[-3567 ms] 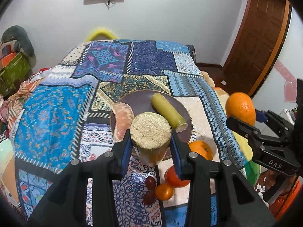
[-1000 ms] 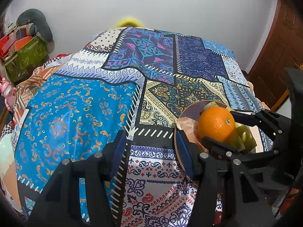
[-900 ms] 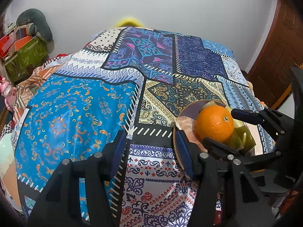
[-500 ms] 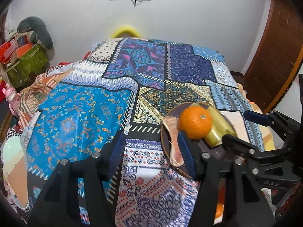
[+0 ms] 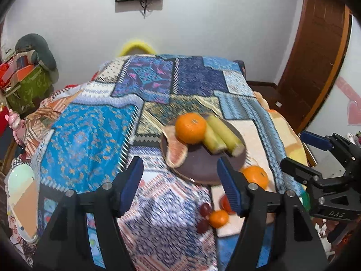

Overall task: Organize fruits
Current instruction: 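Open both tools and withdraw them from the plate, then grasp the red tomato with the left tool while the right tool grasps another large orange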

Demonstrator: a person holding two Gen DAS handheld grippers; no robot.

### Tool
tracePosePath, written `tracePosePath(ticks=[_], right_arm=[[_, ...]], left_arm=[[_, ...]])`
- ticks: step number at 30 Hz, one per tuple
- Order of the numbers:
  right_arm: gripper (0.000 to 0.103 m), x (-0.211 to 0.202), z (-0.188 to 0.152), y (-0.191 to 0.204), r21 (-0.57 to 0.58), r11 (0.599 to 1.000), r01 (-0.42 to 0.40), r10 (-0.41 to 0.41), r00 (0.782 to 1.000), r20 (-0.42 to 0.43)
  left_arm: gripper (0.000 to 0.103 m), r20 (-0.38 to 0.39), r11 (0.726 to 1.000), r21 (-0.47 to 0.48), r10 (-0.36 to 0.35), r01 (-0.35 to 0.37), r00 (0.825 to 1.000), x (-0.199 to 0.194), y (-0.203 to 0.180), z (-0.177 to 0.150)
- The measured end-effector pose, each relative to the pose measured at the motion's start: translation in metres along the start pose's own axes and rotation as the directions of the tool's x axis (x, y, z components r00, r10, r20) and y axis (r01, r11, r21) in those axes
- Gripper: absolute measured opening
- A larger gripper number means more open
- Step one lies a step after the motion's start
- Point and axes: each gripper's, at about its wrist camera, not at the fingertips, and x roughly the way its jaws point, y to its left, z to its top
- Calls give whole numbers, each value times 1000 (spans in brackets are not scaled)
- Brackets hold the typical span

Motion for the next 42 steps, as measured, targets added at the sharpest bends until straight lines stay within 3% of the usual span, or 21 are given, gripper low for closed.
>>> tracePosePath(ticks=[9,23,30,36,42], right_arm=[[80,-17,-37,-19,46,998,31,-30,999,-24],[80,-10,-78,-44,96,994,43,-34,995,-99],[80,3,-86,-50,133,991,33,-17,992,-122],[80,11,-84,-51,138,990,20,-2,991,-131],[80,19,-79,-47,133,991,6,13,990,-141]], left_arm=[[68,-108,999,32,-37,41,993,15,-40,-33],[68,-301,991,102,-49,83,952,86,-84,-67],[67,-304,989,117,-50,89,951,104,-90,-67],[51,-306,988,89,-95,127,947,110,-88,-65],[49,-278,988,54,-124,144,952,97,-75,-59]])
